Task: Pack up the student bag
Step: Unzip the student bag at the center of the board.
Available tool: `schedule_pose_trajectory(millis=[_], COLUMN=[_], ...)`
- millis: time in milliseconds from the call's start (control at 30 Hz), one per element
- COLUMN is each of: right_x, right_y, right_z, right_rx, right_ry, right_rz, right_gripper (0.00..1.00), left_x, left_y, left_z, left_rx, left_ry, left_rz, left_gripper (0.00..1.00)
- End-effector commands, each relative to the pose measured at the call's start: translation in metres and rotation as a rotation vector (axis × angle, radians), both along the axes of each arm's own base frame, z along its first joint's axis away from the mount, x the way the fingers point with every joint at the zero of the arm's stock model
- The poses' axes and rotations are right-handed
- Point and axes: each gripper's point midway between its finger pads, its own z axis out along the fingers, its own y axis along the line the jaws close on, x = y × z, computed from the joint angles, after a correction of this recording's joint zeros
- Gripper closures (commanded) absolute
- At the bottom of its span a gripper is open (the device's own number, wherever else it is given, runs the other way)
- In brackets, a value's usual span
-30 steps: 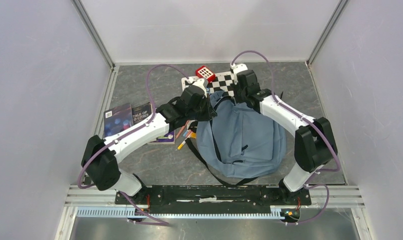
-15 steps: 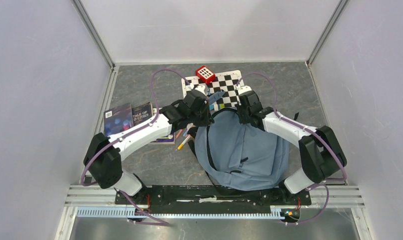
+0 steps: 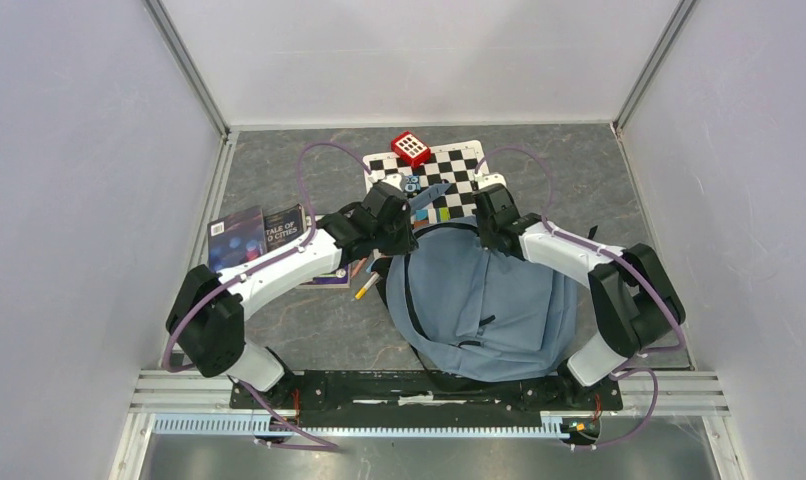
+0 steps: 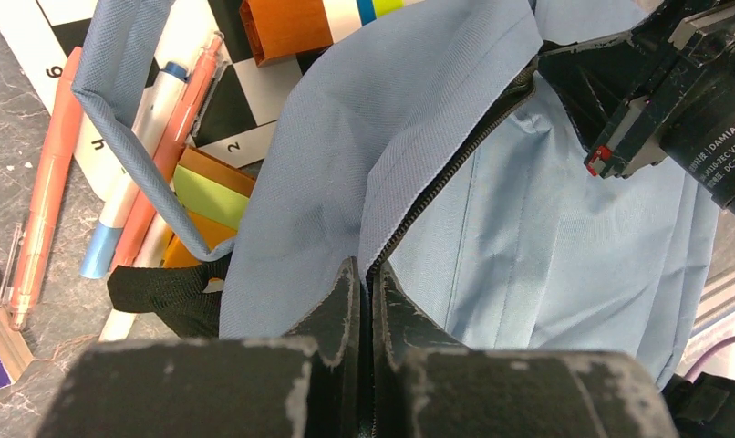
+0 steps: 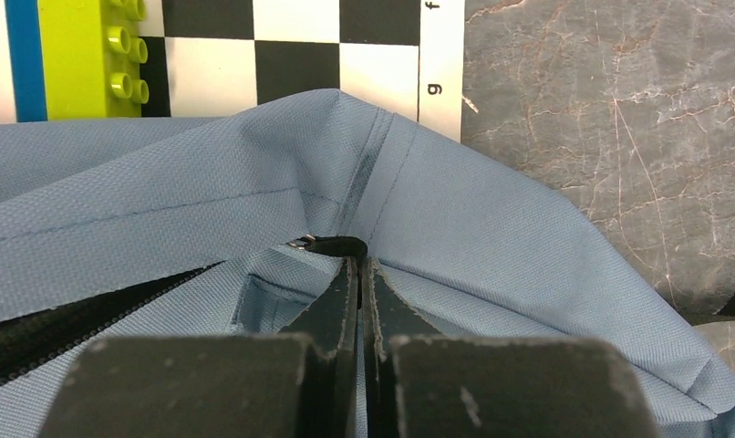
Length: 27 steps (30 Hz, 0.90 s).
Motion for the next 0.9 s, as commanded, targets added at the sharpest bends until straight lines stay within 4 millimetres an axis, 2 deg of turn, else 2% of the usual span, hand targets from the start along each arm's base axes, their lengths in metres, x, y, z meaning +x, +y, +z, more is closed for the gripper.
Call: schedule_pose_trajectory(millis=[0, 67, 100, 133, 167, 200, 233, 300, 367, 400, 433, 500, 633, 700, 833, 867], right_x=[0.006, 0.011, 0.013, 0.015, 0.017, 0.017, 0.017, 0.016, 0.011, 0.008, 0.004, -0.007, -0.03, -0.039, -0.05, -0.052], right_y=[-0.007, 0.004, 0.011, 0.016, 0.02, 0.023, 0.024, 0.024, 0.024, 0.025, 0.026, 0.032, 0.048, 0.058, 0.078, 0.082], right_z=[0.009, 0.017, 0.022, 0.028, 0.035, 0.041, 0.05, 0.064, 0.075, 0.08, 0.083, 0.09, 0.091, 0.093, 0.098, 0.099], right_rx=[-0.04, -0.003, 0.015, 0.035, 0.052, 0.063, 0.074, 0.093, 0.122, 0.145, 0.167, 0.233, 0.395, 0.478, 0.583, 0.603], right_ry=[-0.011, -0.017, -0.02, -0.024, -0.032, -0.039, -0.058, -0.091, -0.114, -0.124, -0.127, -0.13, -0.097, -0.081, -0.046, -0.036], right_rz=[-0.025, 0.022, 0.048, 0.07, 0.083, 0.092, 0.097, 0.094, 0.096, 0.097, 0.097, 0.102, 0.104, 0.115, 0.142, 0.147], right_gripper=[1.0, 1.0, 1.0, 0.98, 0.85, 0.62, 0.48, 0.33, 0.25, 0.16, 0.14, 0.13, 0.13, 0.13, 0.13, 0.13], left_x=[0.005, 0.003, 0.003, 0.003, 0.003, 0.004, 0.004, 0.003, 0.0, -0.002, -0.005, -0.011, -0.025, -0.029, -0.033, -0.034], left_y=[-0.002, -0.005, -0.006, -0.004, -0.003, 0.0, 0.004, 0.014, 0.026, 0.031, 0.035, 0.04, 0.04, 0.036, 0.037, 0.038], left_z=[0.023, 0.024, 0.026, 0.027, 0.029, 0.03, 0.031, 0.031, 0.029, 0.029, 0.027, 0.028, 0.03, 0.032, 0.029, 0.029], left_rx=[-0.077, -0.086, -0.085, -0.081, -0.081, -0.078, -0.075, -0.055, -0.028, -0.02, -0.015, -0.024, -0.058, -0.076, -0.071, -0.069], left_ry=[-0.056, -0.057, -0.063, -0.066, -0.072, -0.077, -0.082, -0.081, -0.081, -0.082, -0.08, -0.081, -0.082, -0.086, -0.076, -0.075], left_rz=[0.005, -0.026, -0.033, -0.035, -0.034, -0.028, -0.019, 0.01, 0.037, 0.045, 0.053, 0.051, 0.002, -0.037, -0.05, -0.051], left_gripper=[0.98, 0.91, 0.81, 0.67, 0.56, 0.44, 0.35, 0.21, 0.12, 0.1, 0.09, 0.09, 0.16, 0.21, 0.41, 0.43])
